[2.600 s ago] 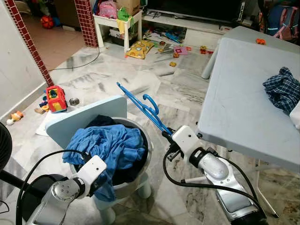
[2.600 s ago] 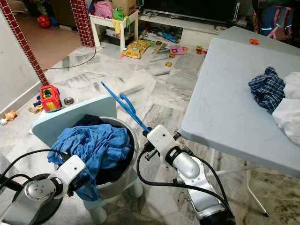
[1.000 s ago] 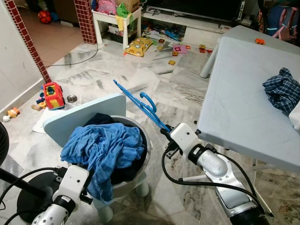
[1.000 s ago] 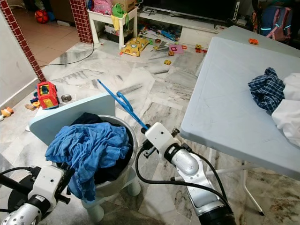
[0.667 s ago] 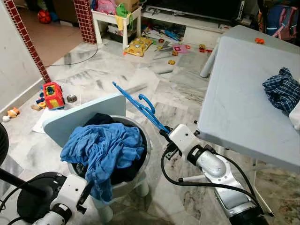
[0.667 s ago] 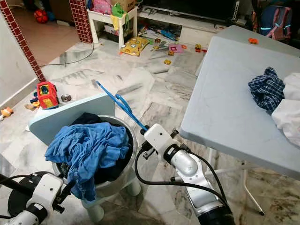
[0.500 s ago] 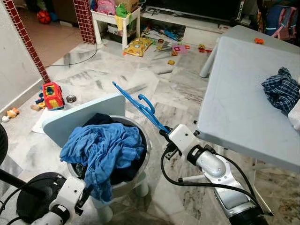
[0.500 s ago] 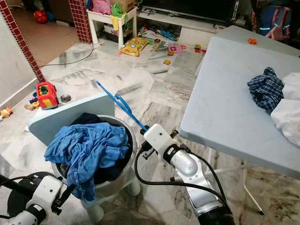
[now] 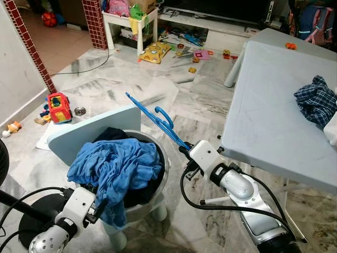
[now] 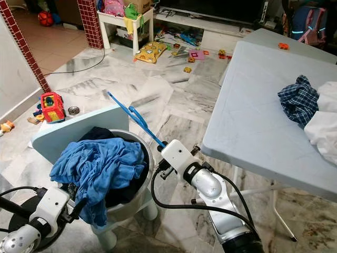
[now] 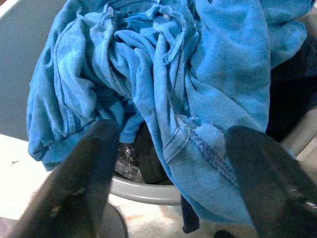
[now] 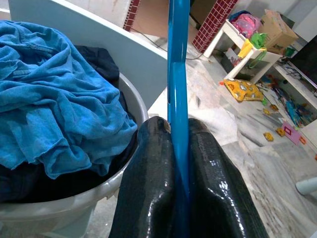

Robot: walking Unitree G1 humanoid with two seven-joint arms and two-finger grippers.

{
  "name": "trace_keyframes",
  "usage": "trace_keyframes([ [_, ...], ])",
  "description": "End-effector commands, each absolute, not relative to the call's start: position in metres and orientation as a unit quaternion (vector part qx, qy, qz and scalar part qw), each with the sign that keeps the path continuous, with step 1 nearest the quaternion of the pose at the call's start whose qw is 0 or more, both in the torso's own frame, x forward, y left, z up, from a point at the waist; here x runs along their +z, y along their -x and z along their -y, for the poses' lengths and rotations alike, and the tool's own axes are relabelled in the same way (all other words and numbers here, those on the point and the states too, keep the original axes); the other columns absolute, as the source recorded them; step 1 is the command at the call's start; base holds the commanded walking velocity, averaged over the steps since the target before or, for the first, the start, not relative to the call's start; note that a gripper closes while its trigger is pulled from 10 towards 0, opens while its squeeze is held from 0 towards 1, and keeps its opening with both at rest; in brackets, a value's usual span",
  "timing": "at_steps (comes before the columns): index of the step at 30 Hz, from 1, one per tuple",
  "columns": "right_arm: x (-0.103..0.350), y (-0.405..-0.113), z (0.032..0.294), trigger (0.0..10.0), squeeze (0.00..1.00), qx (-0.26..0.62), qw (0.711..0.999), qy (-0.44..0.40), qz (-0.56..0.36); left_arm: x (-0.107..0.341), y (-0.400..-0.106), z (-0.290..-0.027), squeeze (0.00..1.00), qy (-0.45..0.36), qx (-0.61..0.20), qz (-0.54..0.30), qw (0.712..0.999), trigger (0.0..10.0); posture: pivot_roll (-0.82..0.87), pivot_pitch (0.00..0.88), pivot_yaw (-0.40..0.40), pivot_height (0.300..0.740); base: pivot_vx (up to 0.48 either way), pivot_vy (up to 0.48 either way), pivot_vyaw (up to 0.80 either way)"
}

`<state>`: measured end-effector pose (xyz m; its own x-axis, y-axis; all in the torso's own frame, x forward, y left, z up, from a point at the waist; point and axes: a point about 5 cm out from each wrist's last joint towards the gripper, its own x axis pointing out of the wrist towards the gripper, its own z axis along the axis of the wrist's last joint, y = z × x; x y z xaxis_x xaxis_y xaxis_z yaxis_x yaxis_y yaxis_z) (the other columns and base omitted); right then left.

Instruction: Hang hanger

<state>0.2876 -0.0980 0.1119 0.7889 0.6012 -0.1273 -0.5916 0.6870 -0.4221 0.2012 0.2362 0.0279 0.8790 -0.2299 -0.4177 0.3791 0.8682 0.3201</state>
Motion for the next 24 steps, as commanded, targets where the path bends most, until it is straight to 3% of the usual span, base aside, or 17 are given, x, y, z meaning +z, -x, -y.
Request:
trace_keyframes([
  [1,0.114,-0.289,0.098,10.0,0.0,0.323,0.918,0.23,0.017,0.026,-0.201,-0.235,1.0,-0.205,-0.174,-0.193,0.944,10.0,-0.08,0.117,-0.066,0.74,0.0,0.0,0.0],
  [10,0.113,-0.288,0.1,10.0,0.0,0.318,0.919,0.231,0.015,0.025,-0.2,-0.224,1.0,-0.189,-0.223,-0.213,0.932,10.0,-0.08,0.117,-0.058,0.74,0.0,0.0,0.0],
  [11,0.113,-0.289,0.101,10.0,0.0,0.317,0.919,0.232,0.014,0.026,-0.198,-0.224,0.0,-0.185,-0.234,-0.218,0.929,10.0,-0.08,0.117,-0.058,0.74,0.0,0.0,0.0],
  [18,0.112,-0.288,0.101,10.0,0.0,0.318,0.919,0.233,0.013,0.048,-0.188,-0.228,0.0,-0.157,-0.259,-0.183,0.935,10.0,-0.08,0.12,-0.061,0.74,0.0,0.0,0.0],
  [24,0.11,-0.288,0.096,10.0,0.0,0.324,0.917,0.231,0.012,0.047,-0.177,-0.24,0.0,-0.172,-0.283,-0.218,0.918,10.0,-0.06,0.123,-0.066,0.74,0.0,0.0,0.0],
])
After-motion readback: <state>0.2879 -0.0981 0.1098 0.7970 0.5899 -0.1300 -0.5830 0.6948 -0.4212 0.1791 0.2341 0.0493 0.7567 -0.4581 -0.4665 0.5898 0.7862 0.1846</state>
